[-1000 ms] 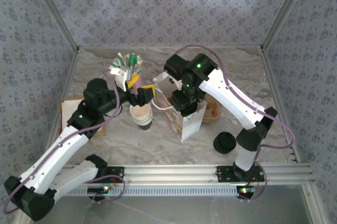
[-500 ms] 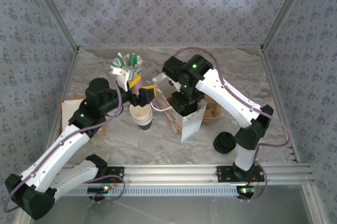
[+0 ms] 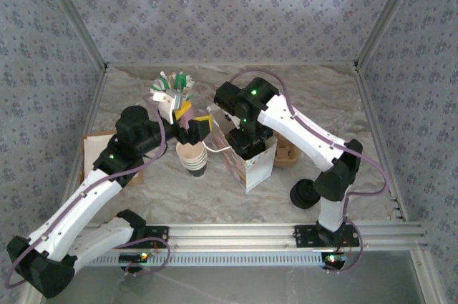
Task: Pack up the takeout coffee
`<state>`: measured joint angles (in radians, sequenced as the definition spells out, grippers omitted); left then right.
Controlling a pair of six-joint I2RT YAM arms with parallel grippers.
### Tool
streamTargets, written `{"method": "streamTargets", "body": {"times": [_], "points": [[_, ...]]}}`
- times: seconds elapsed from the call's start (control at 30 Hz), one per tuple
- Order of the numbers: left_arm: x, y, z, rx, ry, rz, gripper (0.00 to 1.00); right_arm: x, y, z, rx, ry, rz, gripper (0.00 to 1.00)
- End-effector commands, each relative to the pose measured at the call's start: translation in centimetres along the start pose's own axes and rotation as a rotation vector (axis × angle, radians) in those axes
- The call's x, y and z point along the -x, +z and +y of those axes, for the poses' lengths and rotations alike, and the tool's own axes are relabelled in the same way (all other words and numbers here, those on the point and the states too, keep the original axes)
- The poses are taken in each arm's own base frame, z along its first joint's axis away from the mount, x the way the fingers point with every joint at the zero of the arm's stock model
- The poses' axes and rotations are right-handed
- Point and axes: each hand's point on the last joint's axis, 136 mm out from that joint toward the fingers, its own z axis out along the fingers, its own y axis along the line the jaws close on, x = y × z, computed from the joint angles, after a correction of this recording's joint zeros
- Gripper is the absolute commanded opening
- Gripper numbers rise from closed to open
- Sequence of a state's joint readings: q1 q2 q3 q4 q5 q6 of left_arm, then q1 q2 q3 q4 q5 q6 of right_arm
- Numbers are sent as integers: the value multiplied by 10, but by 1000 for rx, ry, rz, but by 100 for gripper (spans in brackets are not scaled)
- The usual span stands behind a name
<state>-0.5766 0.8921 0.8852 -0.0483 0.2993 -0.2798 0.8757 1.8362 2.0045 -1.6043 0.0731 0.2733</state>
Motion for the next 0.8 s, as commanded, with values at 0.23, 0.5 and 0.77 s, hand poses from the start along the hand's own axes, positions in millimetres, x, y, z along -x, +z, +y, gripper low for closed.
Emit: {"method": "streamTargets", "body": {"times": [0.23,0.5,0.77], "points": [[10,-3,-10,-33,33,-32,99,-45,7,-15,-76,22,214,64],[10,-3,-10,-35,33,-33,99,-42,12,-12,-32,31,195,64],[11,-3,-13,-44,34,-35,100,-41,15,-13,-9,51,170,64]]}}
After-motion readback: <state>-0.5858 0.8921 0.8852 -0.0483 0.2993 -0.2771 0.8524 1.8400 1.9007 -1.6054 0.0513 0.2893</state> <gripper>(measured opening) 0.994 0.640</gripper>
